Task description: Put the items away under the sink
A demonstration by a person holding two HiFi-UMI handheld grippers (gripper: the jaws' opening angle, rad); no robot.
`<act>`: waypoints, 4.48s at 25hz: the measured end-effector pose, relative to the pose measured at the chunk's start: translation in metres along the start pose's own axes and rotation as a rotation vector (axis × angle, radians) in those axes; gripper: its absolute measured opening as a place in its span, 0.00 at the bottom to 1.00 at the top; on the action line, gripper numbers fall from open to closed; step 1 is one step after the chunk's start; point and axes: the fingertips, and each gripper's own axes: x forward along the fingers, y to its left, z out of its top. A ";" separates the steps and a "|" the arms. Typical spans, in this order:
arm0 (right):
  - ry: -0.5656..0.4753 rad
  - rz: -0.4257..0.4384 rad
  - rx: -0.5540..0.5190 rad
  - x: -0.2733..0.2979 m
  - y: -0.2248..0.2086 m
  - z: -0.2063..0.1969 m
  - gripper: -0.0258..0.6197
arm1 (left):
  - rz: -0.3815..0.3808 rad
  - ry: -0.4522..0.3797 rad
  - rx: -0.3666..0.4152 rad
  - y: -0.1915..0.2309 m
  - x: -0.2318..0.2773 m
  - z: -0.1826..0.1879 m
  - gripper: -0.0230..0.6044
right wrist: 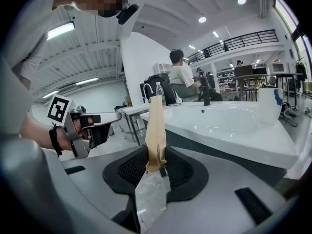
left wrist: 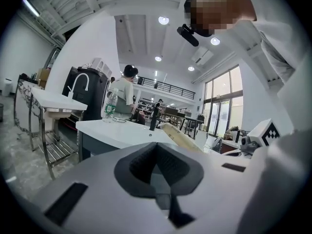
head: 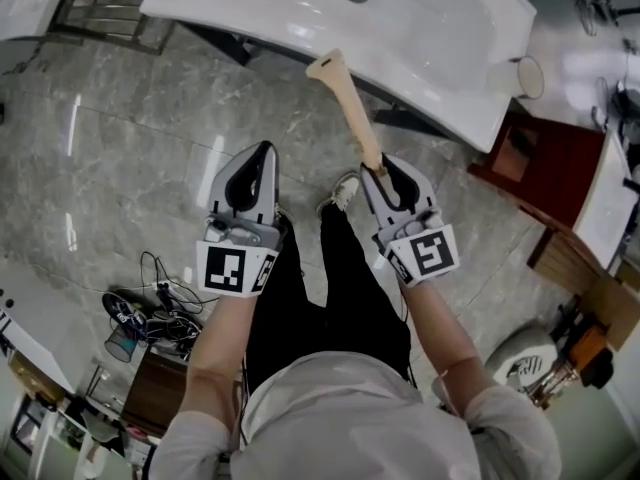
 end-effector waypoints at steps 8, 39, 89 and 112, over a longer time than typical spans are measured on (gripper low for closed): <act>0.021 0.009 -0.003 0.015 0.008 -0.024 0.24 | 0.020 0.006 0.006 0.021 -0.004 -0.021 0.04; 0.098 -0.061 0.046 0.050 0.010 -0.115 0.24 | 0.033 0.044 -0.008 0.072 -0.018 -0.068 0.04; 0.055 -0.156 0.029 0.086 -0.055 -0.178 0.24 | -0.063 -0.013 -0.017 0.052 0.025 -0.137 0.04; -0.018 -0.193 -0.009 0.125 -0.092 -0.207 0.24 | -0.149 -0.104 0.000 0.060 0.074 -0.202 0.04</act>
